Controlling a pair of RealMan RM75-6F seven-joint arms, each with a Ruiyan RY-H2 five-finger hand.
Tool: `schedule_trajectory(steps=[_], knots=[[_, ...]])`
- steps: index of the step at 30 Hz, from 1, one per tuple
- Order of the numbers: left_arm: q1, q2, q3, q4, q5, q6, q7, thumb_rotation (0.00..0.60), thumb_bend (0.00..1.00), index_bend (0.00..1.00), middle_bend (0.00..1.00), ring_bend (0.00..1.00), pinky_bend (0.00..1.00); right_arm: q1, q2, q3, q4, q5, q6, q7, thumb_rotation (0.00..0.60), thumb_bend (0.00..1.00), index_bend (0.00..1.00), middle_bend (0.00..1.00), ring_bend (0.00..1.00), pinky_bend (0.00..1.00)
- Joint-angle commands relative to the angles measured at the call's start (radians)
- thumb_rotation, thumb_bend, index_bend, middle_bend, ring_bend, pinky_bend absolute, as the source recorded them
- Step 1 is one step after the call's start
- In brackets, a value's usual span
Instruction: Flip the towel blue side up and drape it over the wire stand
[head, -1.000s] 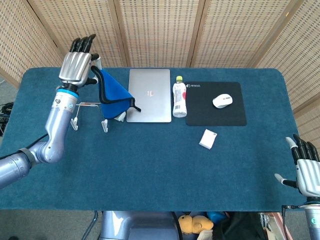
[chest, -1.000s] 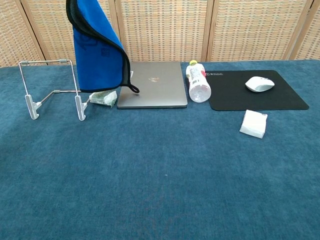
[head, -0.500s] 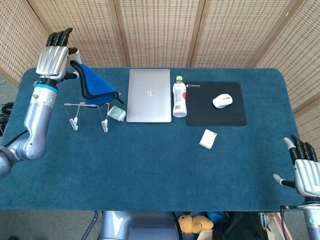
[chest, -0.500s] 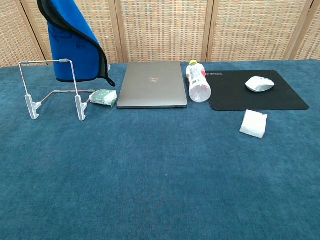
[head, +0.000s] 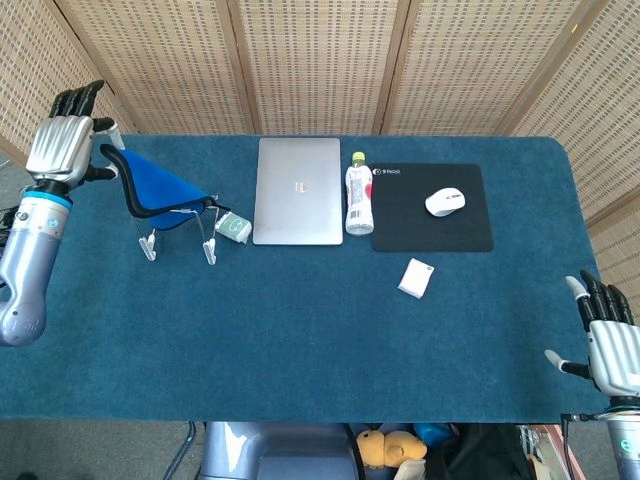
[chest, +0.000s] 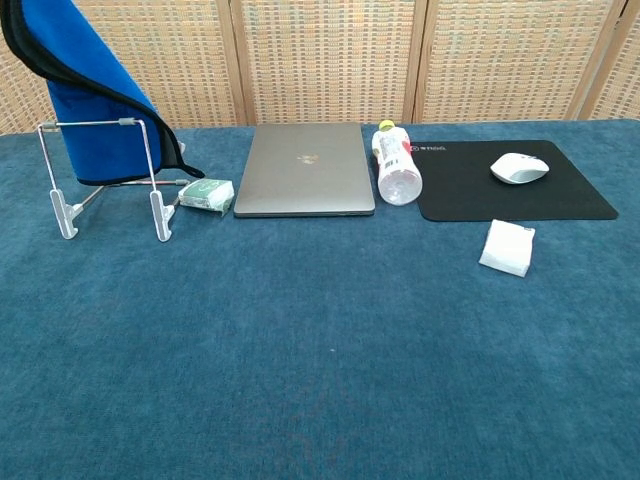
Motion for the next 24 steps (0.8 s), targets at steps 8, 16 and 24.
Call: schedule_trajectory(steps=[8,16,24], knots=[[0.12,0.065,0.056,-0.061,0.181,0.07,-0.155,0.6,0.47,0.89,0.0,0.0,0.0,-0.007,0.008,-0.011,-0.012,-0.032,0.017,0.011,0.6,0.0,0.0,0.0,0.0,0.0],[0.181,0.096,0.106,-0.082,0.326,0.123,-0.227,0.6,0.47,0.88,0.0,0.0,0.0,-0.013,0.015,-0.016,-0.015,-0.048,0.03,0.027,0.6,0.0,0.0,0.0,0.0,0.0],[0.217,0.061,0.165,-0.07,0.395,0.145,-0.229,0.6,0.47,0.88,0.0,0.0,0.0,-0.02,0.022,-0.024,-0.022,-0.072,0.045,0.035,0.6,0.0,0.0,0.0,0.0,0.0]])
